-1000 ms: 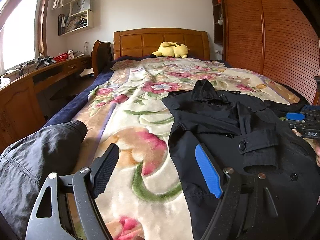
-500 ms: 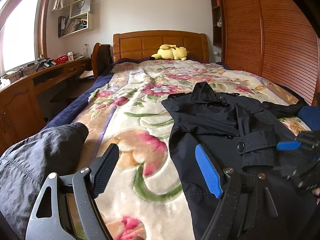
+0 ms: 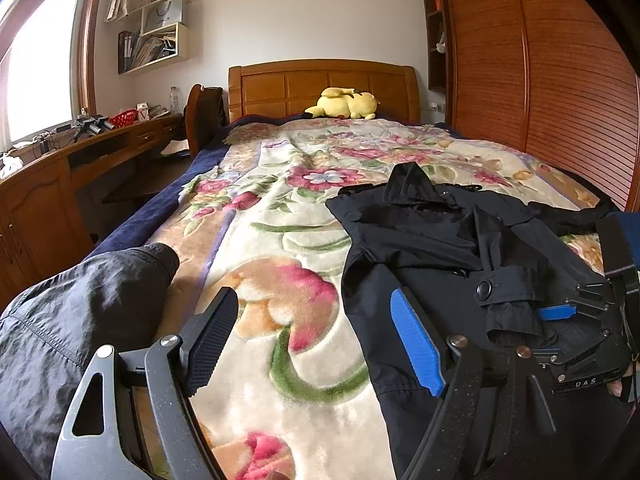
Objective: Fold large clothes
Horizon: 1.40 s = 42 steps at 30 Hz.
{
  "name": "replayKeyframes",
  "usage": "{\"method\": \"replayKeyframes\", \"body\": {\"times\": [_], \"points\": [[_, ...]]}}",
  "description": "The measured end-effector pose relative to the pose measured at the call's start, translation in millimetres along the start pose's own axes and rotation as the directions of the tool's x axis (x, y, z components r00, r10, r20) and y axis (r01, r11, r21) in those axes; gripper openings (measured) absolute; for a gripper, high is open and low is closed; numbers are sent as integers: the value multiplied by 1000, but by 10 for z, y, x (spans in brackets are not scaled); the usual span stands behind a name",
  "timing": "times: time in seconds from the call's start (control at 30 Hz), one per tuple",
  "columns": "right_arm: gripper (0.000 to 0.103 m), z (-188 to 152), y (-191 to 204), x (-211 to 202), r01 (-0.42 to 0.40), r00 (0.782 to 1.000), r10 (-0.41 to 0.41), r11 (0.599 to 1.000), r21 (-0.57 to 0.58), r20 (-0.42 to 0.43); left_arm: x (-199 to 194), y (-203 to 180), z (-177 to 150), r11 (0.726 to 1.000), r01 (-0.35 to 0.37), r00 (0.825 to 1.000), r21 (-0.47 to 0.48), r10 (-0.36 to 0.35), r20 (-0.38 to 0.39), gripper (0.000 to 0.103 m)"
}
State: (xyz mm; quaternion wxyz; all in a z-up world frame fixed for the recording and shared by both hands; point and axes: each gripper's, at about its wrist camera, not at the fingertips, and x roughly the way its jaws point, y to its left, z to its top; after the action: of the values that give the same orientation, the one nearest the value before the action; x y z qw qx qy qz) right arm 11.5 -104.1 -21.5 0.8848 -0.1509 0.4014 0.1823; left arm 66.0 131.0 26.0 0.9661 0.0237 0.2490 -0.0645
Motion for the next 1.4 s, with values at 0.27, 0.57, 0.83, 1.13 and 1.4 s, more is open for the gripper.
{"method": "replayKeyframes", "body": {"times": [0.27, 0.57, 0.83, 1.13, 1.4], "points": [[15, 22, 102, -88, 58, 998, -54, 994, -91, 41, -9, 13, -22, 1000, 0, 1000, 5, 0, 8, 80], [7, 178, -641, -813, 148, 962, -168, 983, 106, 215, -3, 44, -21, 1000, -3, 1000, -3, 3, 4, 80], [7, -39, -1457, -1079, 250, 926, -328, 904, 347, 186, 25, 29, -27, 1000, -9, 1000, 14, 9, 0, 80], [46, -346, -1733, -1050, 392, 881, -467, 804, 447, 69, 27, 13, -36, 1000, 0, 1000, 8, 0, 4, 80], [52, -351, -1713, -803, 270, 927, -354, 862, 428, 128, 54, -73, -42, 1000, -11, 1000, 26, 11, -8, 80]]}}
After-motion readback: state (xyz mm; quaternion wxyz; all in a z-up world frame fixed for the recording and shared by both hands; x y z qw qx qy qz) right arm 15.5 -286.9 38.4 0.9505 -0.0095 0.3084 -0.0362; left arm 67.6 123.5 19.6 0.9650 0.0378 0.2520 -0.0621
